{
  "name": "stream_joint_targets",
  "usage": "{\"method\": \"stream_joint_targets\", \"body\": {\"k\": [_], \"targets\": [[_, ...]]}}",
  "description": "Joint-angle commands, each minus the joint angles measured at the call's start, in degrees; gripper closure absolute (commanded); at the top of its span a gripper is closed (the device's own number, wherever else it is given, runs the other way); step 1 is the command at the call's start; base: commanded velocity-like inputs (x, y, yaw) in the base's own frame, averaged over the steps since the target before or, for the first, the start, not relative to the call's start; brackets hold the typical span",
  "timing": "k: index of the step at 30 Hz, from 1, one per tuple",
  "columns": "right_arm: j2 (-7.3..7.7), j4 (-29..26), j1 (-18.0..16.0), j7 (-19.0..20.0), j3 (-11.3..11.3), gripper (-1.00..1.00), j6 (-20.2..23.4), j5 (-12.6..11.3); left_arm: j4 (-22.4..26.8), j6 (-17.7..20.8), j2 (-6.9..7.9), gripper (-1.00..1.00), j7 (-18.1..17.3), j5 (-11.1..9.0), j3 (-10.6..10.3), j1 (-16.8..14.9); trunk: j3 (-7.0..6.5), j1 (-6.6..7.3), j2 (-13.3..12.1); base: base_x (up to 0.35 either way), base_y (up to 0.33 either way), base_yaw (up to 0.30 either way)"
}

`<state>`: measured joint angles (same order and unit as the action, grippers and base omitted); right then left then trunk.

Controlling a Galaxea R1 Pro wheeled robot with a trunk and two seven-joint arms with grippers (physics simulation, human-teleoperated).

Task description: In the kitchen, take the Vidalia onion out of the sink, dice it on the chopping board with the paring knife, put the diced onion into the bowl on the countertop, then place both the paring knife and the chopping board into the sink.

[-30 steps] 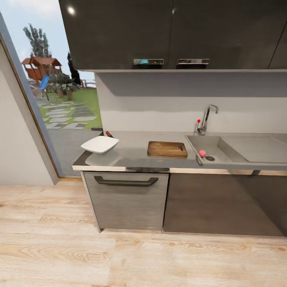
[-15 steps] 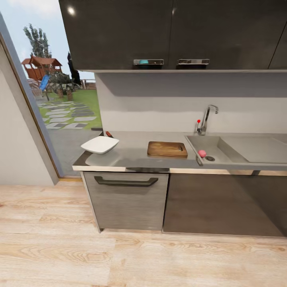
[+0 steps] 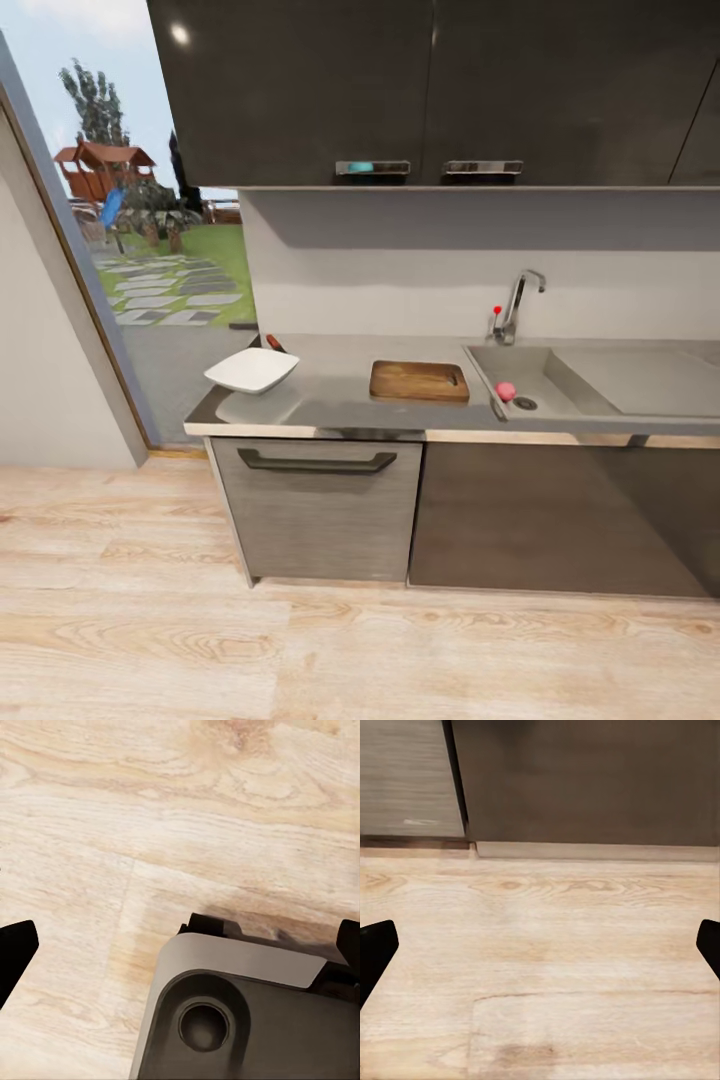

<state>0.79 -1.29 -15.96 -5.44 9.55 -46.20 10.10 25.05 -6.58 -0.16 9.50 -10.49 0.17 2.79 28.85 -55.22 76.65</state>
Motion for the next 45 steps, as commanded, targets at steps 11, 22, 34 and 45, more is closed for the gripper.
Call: {"method": "stream_joint_targets", "body": {"k": [11, 22, 34, 45], "targets": [[0.0, 0.06, -0.04, -0.45, 0.21, -1.0, -0.12, 0.63, 0.09, -0.1, -0.02, -1.0, 0.08, -0.41, 0.01, 0.03, -1.94, 2.42, -4.4, 0.0, 0.0, 0.0], [0.0, 0.06, -0.04, -0.45, 0.21, -1.0, -0.12, 0.63, 0.09, -0.1, -0.02, -1.0, 0.08, -0.41, 0.01, 0.03, -3.91, 4.84, -8.81, 0.0, 0.0, 0.0], [0.0, 0.06, -0.04, -0.45, 0.21, -1.0, -0.12, 0.63, 0.09, -0.11, -0.02, -1.0, 0.08, -0.41, 0.01, 0.03, -6.07, 7.47, -13.62, 0.0, 0.0, 0.0], [0.0, 0.06, -0.04, -0.45, 0.21, -1.0, -0.12, 0.63, 0.12, -0.11, -0.02, -1.0, 0.11, -0.41, 0.01, 0.03, -8.04, 9.89, -18.04, 0.0, 0.0, 0.0]]}}
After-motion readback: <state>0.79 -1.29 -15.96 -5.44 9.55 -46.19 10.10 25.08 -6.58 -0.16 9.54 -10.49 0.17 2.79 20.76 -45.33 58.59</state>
